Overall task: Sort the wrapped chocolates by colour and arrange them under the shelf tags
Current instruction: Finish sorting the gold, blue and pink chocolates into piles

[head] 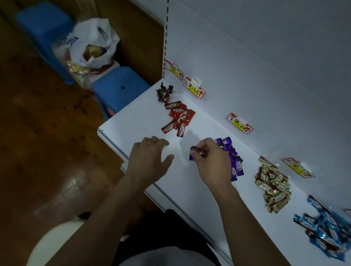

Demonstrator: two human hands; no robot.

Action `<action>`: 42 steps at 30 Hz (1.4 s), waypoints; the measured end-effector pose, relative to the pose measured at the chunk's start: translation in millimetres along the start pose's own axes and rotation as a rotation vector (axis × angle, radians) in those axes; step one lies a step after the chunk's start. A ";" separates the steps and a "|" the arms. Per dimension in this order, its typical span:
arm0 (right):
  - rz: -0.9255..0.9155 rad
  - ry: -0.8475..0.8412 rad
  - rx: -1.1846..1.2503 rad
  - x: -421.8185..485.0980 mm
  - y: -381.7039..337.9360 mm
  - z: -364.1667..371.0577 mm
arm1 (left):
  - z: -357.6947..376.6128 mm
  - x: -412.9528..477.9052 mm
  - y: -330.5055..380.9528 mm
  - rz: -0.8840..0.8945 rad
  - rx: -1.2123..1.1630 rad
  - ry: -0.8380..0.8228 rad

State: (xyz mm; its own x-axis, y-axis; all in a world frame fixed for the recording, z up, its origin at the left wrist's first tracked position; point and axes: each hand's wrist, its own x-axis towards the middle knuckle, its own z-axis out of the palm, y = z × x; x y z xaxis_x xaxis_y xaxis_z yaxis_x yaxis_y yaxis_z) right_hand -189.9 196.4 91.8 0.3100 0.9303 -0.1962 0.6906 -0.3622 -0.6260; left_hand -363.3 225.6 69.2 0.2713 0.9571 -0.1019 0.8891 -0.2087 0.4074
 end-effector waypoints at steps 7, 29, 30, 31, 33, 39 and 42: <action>0.025 -0.008 0.061 49.8 -1.1 22.7 | -4.8 18.4 -13.3 -0.162 0.068 -0.031; 0.235 0.272 0.057 202.3 -64.1 117.1 | 29.8 161.5 -125.6 -0.027 0.115 -0.302; 0.246 0.257 0.038 210.7 -67.9 119.2 | 31.8 163.8 -129.3 -0.010 0.144 -0.324; 0.261 0.238 0.017 218.8 -70.2 122.1 | 34.3 164.8 -133.5 0.008 0.170 -0.338; 0.293 0.191 -0.021 233.0 -73.1 127.4 | 38.6 164.0 -140.2 0.046 0.208 -0.338; 0.392 0.049 -0.105 254.7 -74.3 139.0 | 42.9 170.2 -147.5 0.102 0.231 -0.343; 0.371 0.065 -0.108 247.0 -77.3 138.1 | 38.0 175.1 -146.7 0.097 0.247 -0.387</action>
State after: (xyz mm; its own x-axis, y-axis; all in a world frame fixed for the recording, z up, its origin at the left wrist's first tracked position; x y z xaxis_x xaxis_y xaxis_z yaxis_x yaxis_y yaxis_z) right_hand -257.0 462.3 -12.5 0.5902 0.7303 -0.3441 0.5872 -0.6808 -0.4378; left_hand -432.1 416.2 -42.9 0.4331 0.7951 -0.4245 0.9013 -0.3796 0.2086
